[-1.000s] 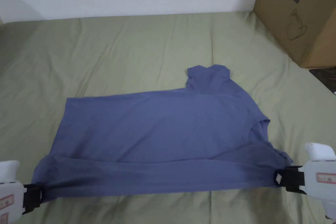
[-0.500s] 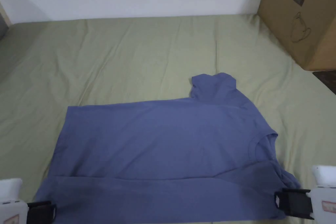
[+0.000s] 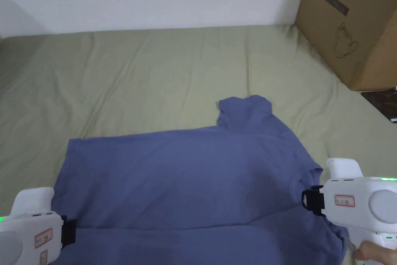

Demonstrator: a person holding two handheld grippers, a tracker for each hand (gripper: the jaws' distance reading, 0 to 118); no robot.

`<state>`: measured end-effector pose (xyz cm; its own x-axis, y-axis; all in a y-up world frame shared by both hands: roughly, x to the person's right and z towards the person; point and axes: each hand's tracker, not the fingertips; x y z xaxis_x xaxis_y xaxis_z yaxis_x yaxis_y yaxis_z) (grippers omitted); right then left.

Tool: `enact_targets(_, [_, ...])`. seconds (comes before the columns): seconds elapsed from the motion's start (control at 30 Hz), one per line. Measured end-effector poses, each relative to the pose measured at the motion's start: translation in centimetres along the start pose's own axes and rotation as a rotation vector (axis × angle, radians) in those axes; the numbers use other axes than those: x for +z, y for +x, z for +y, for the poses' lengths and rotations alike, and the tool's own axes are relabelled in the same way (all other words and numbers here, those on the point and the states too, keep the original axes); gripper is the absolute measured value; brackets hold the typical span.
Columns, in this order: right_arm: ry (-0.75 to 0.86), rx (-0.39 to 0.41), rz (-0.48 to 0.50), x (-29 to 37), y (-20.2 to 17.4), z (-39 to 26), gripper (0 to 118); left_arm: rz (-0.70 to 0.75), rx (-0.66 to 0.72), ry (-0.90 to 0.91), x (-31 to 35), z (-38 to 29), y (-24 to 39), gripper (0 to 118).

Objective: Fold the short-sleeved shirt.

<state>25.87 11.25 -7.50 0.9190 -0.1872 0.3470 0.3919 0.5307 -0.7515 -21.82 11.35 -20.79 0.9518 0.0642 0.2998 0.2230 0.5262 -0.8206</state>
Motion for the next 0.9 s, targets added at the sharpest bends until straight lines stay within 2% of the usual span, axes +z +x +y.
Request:
enact_targets(0.1, [0.016, -0.050, 0.034, -1.2, 0.8, 3.0, 0, -0.005, 0.025, 0.004, -0.6, 1.4, -0.3, 0])
enact_targets(0.2, [0.041, -0.079, 0.011, -3.4, 1.3, 7.2, 0, 0.003, 0.030, 0.000, -1.6, 3.0, -0.3, 0])
enact_targets(0.23, [0.048, -0.077, 0.004, -4.5, 1.5, 8.9, 4, 0.007, 0.028, 0.001, -2.0, 3.5, -0.2, 0])
enact_targets(0.27, [0.052, -0.077, -0.012, -5.3, 1.6, 10.1, 23, 0.008, 0.024, 0.000, -2.4, 4.0, -0.1, 0])
enact_targets(0.3, [0.030, -0.076, -0.040, -6.7, 1.7, 12.2, 60, 0.010, 0.021, -0.003, -2.8, 4.5, 0.0, 0])
enact_targets(0.33, [0.012, -0.058, -0.044, -8.4, 1.8, 13.9, 84, 0.015, 0.018, -0.004, -3.1, 5.0, 0.1, 0])
enact_targets(0.37, [0.012, -0.049, -0.035, -10.0, 2.1, 15.4, 95, 0.018, 0.015, -0.007, -3.5, 5.5, 0.2, 0])
enact_targets(0.4, [0.005, -0.045, -0.040, -11.5, 2.2, 16.6, 96, 0.022, 0.011, -0.015, -4.4, 6.0, 0.1, 0])
enact_targets(0.5, [-0.058, -0.041, -0.111, -16.3, 2.8, 20.0, 96, 0.031, 0.002, -0.032, -5.7, 6.9, 0.0, 0])
enact_targets(0.63, [-0.104, -0.007, -0.116, -20.5, 3.5, 21.9, 95, 0.044, -0.001, -0.059, -7.4, 7.4, 0.0, 0])
enact_targets(0.67, [-0.129, 0.010, -0.123, -21.3, 3.6, 22.0, 88, 0.046, 0.000, -0.063, -7.7, 7.4, 0.0, 0])
enact_targets(0.7, [-0.159, 0.041, -0.139, -22.2, 3.7, 22.0, 75, 0.049, 0.008, -0.073, -8.1, 7.4, -0.1, 0])
enact_targets(0.77, [-0.192, 0.044, -0.184, -22.8, 3.8, 21.7, 70, 0.051, 0.013, -0.088, -8.6, 7.4, -0.4, 0])
enact_targets(0.83, [-0.154, 0.078, -0.135, -21.5, 3.5, 21.9, 67, 0.055, 0.012, -0.099, -9.0, 7.2, -0.3, 0])
enact_targets(0.87, [-0.145, 0.124, -0.144, -21.1, 3.1, 22.0, 53, 0.055, 0.011, -0.099, -9.1, 7.1, -0.3, 0])
enact_targets(0.9, [-0.143, 0.130, -0.146, -20.8, 3.1, 22.1, 19, 0.054, 0.012, -0.101, -9.2, 7.1, -0.4, 0])
